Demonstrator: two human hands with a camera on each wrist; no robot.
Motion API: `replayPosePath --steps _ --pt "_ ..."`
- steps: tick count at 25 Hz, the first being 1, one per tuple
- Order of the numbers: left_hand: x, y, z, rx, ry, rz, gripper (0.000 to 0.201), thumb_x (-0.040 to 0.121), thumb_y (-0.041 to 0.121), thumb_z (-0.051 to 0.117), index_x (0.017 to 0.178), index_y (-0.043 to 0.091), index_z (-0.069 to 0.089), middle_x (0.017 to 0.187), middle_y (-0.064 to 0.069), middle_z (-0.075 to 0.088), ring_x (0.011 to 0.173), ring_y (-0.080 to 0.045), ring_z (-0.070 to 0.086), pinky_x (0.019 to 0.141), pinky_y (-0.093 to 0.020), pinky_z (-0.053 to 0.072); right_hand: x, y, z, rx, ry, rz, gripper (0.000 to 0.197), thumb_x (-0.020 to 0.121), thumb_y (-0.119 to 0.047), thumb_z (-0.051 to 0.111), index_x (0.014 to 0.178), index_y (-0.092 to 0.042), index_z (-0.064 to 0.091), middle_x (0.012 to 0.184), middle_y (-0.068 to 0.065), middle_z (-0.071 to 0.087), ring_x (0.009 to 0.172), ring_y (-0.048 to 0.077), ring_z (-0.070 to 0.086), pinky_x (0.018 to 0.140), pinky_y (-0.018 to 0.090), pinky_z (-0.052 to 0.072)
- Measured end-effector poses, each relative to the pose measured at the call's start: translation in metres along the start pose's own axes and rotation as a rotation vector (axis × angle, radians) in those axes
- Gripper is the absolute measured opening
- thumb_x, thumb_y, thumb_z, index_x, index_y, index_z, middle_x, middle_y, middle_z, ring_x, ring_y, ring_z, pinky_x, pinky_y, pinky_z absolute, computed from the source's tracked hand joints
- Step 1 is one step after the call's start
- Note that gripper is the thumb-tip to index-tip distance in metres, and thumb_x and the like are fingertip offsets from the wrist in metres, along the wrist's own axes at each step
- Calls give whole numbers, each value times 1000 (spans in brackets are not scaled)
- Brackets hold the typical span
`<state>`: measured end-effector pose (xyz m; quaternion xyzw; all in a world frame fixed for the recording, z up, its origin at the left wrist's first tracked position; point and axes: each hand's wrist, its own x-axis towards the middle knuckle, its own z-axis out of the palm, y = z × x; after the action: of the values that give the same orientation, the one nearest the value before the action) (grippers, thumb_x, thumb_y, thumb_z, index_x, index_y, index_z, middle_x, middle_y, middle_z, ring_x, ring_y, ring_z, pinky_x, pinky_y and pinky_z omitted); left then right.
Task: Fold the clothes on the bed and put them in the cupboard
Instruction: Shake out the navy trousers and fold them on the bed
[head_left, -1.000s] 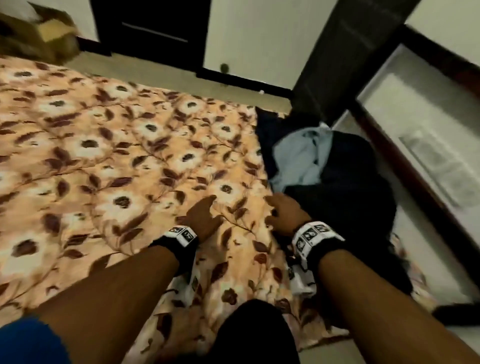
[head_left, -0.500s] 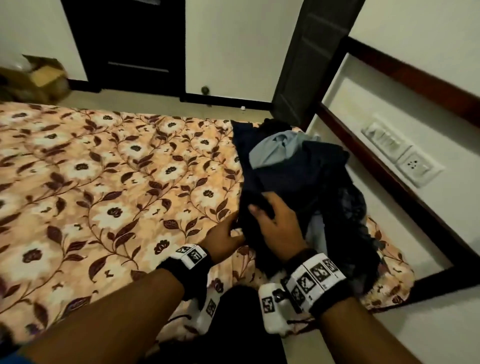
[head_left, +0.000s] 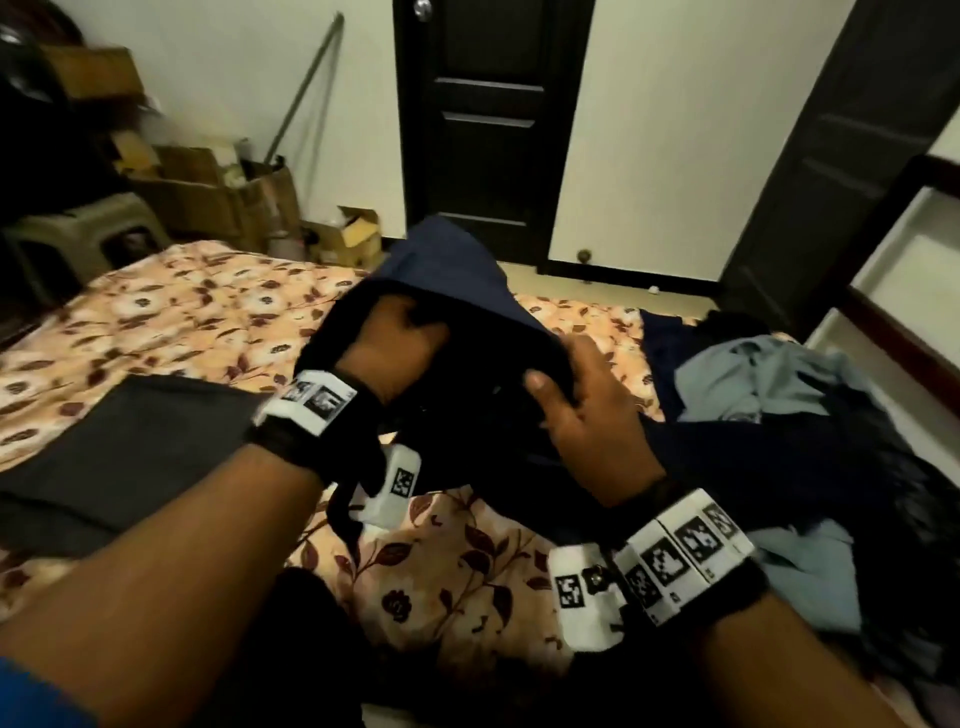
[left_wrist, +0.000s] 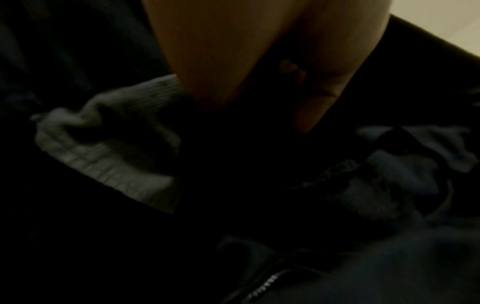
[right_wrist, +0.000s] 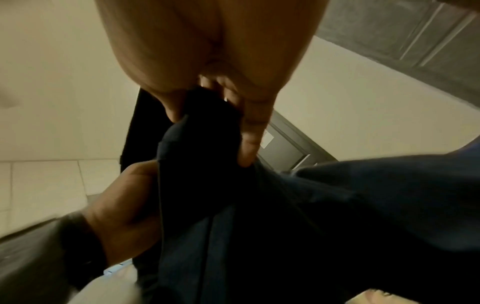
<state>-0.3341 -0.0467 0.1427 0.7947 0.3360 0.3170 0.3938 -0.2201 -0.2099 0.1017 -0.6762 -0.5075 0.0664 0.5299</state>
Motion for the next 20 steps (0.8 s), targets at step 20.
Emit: replayPosePath --steps 20 --pt "-163 -233 119 -939 347 -1146 19 91 3 59 108 11 57 90 -16 66 77 -30 63 58 -31 49 -60 135 169 -1019 -885 95 53 96 -24 45 145 -29 27 142 6 37 125 32 41 98 47 38"
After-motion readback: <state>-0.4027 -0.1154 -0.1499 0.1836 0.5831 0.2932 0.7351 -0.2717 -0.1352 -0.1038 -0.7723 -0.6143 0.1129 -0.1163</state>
